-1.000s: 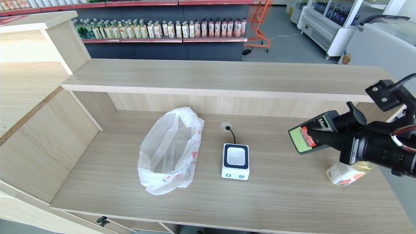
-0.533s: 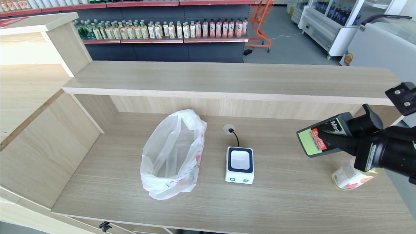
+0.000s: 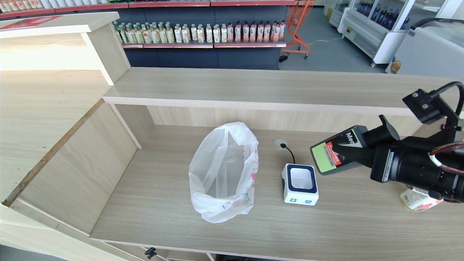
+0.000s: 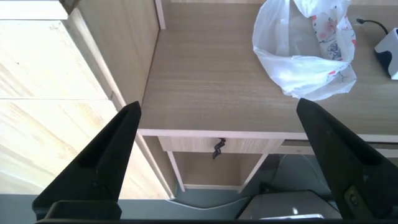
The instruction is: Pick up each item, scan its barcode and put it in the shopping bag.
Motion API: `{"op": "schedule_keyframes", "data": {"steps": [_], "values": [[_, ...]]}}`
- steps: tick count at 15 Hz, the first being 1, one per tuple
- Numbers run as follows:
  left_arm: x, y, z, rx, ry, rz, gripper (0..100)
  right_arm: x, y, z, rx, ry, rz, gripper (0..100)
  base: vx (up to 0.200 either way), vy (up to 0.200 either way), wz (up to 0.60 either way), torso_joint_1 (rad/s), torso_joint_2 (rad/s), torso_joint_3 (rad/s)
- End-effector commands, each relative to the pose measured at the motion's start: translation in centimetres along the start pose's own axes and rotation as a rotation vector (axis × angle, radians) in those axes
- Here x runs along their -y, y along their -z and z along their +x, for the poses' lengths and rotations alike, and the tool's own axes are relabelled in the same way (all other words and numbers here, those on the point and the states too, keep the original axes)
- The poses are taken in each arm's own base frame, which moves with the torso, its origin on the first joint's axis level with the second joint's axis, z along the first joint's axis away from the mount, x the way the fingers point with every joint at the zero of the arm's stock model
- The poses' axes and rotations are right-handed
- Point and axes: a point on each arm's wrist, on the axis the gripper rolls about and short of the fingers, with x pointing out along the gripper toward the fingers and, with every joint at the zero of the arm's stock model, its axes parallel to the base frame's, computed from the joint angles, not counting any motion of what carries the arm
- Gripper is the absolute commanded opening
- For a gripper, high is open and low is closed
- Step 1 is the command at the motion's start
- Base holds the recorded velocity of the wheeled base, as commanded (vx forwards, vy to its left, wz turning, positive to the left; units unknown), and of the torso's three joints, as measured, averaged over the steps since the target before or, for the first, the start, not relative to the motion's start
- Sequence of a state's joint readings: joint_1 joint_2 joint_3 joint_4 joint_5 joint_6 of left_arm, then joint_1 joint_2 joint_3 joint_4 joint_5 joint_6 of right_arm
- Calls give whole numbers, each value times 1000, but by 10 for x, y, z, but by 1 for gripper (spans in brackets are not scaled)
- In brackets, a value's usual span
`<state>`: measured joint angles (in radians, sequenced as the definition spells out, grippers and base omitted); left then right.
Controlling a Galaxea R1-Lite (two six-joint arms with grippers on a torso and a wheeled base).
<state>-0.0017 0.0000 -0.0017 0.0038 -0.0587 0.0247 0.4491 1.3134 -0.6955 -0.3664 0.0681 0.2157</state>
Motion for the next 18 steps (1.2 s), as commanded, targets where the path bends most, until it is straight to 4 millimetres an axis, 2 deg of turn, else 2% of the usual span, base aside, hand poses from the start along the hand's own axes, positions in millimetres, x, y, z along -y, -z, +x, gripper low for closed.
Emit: {"op": "schedule_keyframes", "data": {"steps": [1, 5, 8, 11, 14, 18], "values": [[0, 1, 0, -2, 1, 0, 100, 0, 15, 34, -105, 2, 3, 0, 0, 0, 0, 0, 0, 0], [0, 0, 0, -2, -1, 0, 100, -3, 38, 76, -233, 1, -11, 0, 0, 0, 0, 0, 0, 0], [0, 0, 0, -1, 1, 1, 100, -18, 47, 103, -257, -46, -34, 0, 0, 0, 0, 0, 0, 0], [0, 0, 0, -1, -1, 0, 100, -24, 68, 136, -242, -73, -60, 0, 0, 0, 0, 0, 0, 0], [0, 0, 0, -1, -1, 0, 100, -20, 89, 166, -240, -95, -206, 0, 0, 0, 0, 0, 0, 0], [0, 0, 0, -2, -1, 0, 100, -26, 97, 197, -214, -122, -299, 0, 0, 0, 0, 0, 0, 0]]}}
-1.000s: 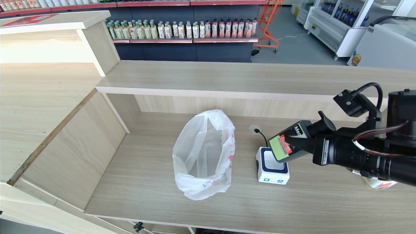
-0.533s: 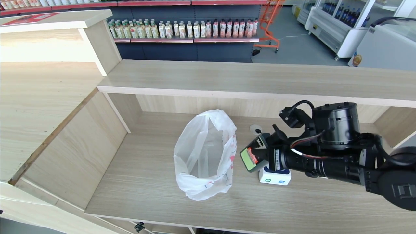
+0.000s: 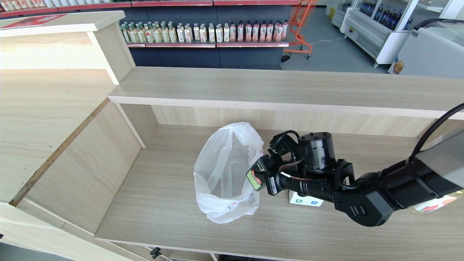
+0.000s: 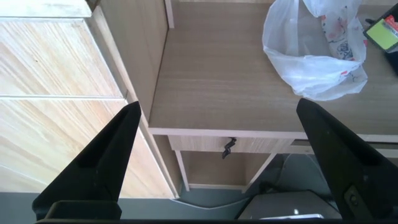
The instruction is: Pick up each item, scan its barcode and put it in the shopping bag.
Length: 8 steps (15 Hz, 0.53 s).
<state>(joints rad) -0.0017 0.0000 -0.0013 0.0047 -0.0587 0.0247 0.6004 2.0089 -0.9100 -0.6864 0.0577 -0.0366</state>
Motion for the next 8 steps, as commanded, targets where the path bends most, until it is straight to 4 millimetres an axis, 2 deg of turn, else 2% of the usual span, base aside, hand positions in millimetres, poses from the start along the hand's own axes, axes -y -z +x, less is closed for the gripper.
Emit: {"op": "schedule_keyframes", "data": {"steps": [1, 5, 8], "values": [[0, 0, 0, -1, -1, 0, 100, -4, 7, 30, 0, -16, -14, 0, 0, 0, 0, 0, 0, 0], [0, 0, 0, 0, -1, 0, 100, -10, -1, 57, 54, -69, -26, 0, 0, 0, 0, 0, 0, 0], [0, 0, 0, 0, 1, 0, 100, -13, 4, 73, 52, -81, -87, 0, 0, 0, 0, 0, 0, 0]]}}
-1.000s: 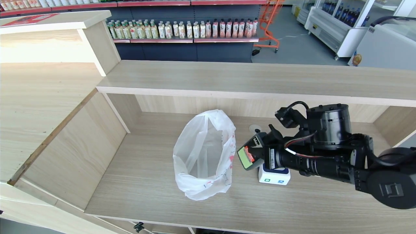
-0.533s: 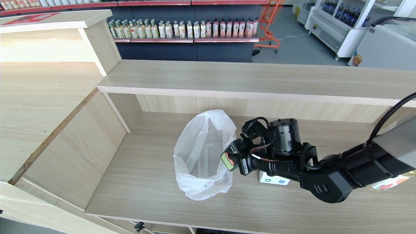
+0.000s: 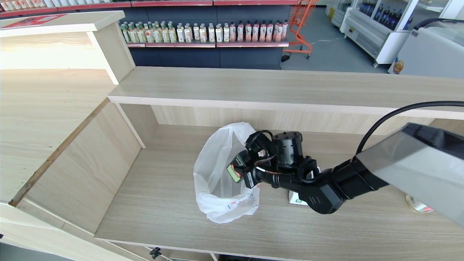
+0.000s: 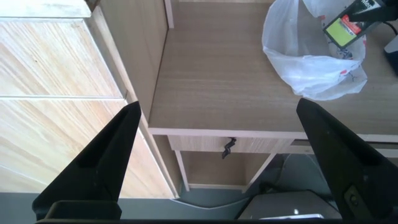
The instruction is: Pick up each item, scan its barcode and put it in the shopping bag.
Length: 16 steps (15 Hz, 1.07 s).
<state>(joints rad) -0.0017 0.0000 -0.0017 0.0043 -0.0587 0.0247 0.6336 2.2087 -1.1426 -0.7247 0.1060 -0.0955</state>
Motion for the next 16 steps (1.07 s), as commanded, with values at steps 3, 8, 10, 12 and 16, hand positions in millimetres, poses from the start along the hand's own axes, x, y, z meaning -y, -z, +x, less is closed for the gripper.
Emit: {"op": "schedule_keyframes", "data": {"steps": [3, 8, 10, 12, 16], "values": [[0, 0, 0, 0, 1, 0, 100, -4, 23, 18, -53, -16, -69, 0, 0, 0, 0, 0, 0, 0], [0, 0, 0, -1, -1, 1, 100, -2, 19, 17, -42, -15, -79, 100, 0, 0, 0, 0, 0, 0], [0, 0, 0, -1, -1, 0, 100, -1, 3, 7, 0, -27, 6, 100, 0, 0, 0, 0, 0, 0], [0, 0, 0, -1, -1, 0, 100, 10, -17, -12, 46, -12, 137, 100, 0, 0, 0, 0, 0, 0], [0, 0, 0, -2, 1, 1, 100, 17, -49, -93, 80, -1, 348, 100, 0, 0, 0, 0, 0, 0]]}}
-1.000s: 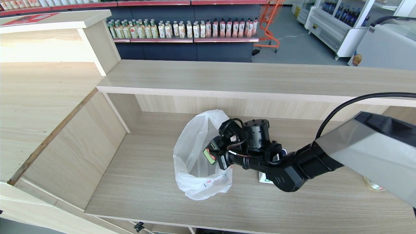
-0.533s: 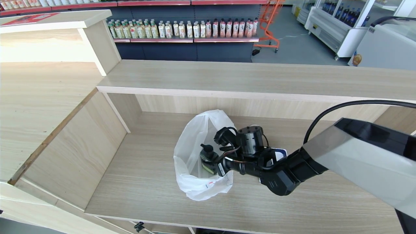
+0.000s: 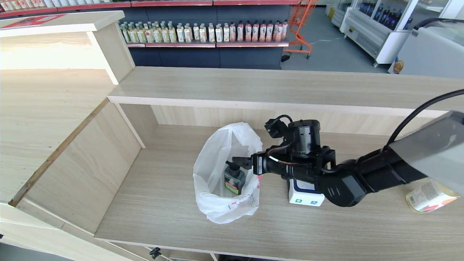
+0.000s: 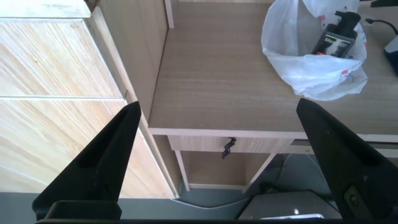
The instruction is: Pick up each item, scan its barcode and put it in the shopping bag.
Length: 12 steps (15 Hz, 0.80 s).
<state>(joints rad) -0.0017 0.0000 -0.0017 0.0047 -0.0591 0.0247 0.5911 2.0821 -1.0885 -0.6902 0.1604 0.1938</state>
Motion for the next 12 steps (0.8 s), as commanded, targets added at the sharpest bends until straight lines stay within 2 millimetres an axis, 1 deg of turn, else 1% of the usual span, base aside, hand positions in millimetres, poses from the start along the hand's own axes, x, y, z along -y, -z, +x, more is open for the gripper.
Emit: {"op": "schedule_keyframes", "data": {"steps": [1, 2, 3, 4, 5, 6, 7, 9, 10, 11, 12], "values": [[0, 0, 0, 0, -1, 0, 100, -6, -26, -88, 31, 29, 59, 100, 0, 0, 0, 0, 0, 0], [0, 0, 0, -2, 1, 0, 100, -8, -27, -110, 37, 40, 61, 100, 0, 0, 0, 0, 0, 0], [0, 0, 0, -2, 1, 1, 100, -13, -32, -151, 70, 62, 48, 100, 0, 0, 0, 0, 0, 0], [0, 0, 0, 0, 1, 1, 100, -12, -38, -180, 85, 127, -13, 100, 0, 0, 0, 0, 0, 0], [0, 0, 0, -2, -1, 1, 100, -9, -39, -203, 56, 242, -74, 100, 0, 0, 0, 0, 0, 0], [0, 0, 0, 0, 1, 0, 100, -12, -40, -228, 30, 368, -90, 100, 0, 0, 0, 0, 0, 0], [0, 0, 0, 0, 1, 0, 100, -17, -38, -248, 10, 419, -84, 100, 0, 0, 0, 0, 0, 0], [0, 0, 0, 0, 1, 0, 100, -23, -22, -279, -10, 432, -51, 100, 0, 0, 0, 0, 0, 0], [0, 0, 0, 0, 1, 0, 100, -24, -18, -288, -2, 437, -44, 100, 0, 0, 0, 0, 0, 0], [0, 0, 0, -2, 1, 0, 100, -25, -13, -301, 12, 455, -39, 100, 0, 0, 0, 0, 0, 0], [0, 0, 0, -2, 1, 0, 100, -23, -11, -306, 19, 479, -29, 100, 0, 0, 0, 0, 0, 0]]}}
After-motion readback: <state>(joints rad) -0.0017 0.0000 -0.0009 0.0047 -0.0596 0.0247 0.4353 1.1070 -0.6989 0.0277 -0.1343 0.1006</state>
